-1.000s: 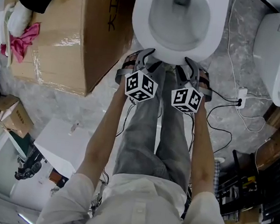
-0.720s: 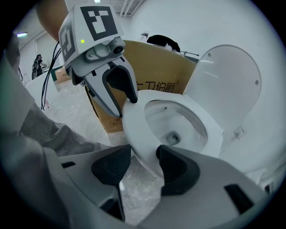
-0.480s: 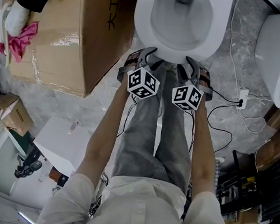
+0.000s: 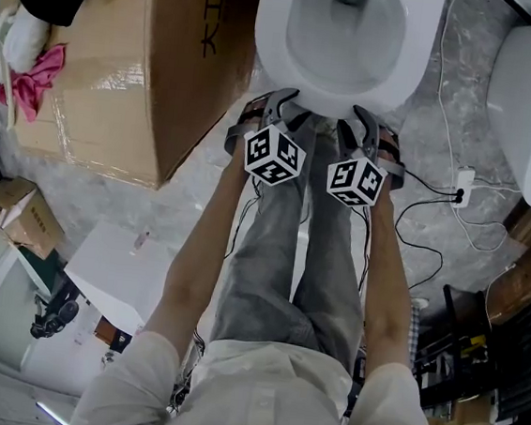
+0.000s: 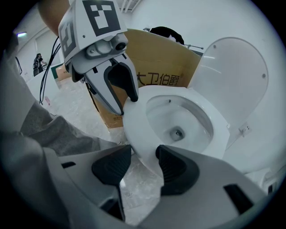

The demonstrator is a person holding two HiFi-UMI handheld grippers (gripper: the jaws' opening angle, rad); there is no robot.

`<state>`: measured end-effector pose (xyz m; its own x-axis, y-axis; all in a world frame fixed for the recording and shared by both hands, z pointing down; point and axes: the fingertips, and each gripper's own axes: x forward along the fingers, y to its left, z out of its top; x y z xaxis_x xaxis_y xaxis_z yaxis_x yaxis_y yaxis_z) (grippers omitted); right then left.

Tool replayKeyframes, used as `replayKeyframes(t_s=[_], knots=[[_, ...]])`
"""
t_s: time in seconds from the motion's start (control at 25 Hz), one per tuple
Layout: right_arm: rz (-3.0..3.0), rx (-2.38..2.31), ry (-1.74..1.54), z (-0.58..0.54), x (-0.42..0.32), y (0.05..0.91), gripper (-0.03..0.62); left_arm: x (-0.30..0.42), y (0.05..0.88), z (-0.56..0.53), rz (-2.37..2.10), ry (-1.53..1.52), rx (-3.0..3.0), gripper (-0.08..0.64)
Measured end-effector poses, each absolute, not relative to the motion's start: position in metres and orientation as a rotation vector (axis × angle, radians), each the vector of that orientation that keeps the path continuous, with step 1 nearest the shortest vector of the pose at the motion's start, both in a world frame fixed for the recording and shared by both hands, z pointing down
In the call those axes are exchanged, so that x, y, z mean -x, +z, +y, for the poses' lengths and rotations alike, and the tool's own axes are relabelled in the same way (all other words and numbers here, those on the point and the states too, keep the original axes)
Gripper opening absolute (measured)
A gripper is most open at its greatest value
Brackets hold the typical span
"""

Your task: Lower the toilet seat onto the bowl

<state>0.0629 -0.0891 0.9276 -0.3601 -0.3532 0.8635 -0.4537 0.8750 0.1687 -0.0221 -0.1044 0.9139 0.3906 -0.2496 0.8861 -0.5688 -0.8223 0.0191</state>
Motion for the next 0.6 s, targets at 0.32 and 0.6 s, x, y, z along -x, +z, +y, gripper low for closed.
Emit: replayKeyframes(t_s=[0.32,0.6], knots=[[-1.970,-0.584,0.128,-0.088,-0.064,0.939,0.198,0.022,0.925,-0.105,-0.716,1.410,-2.318,0.216],[-1.958,-0.579,0.136,-0.088,-0.064,0.947,0.195,0.024,0.929,-0.108,-0.733,1.395,-2.305,0.201]])
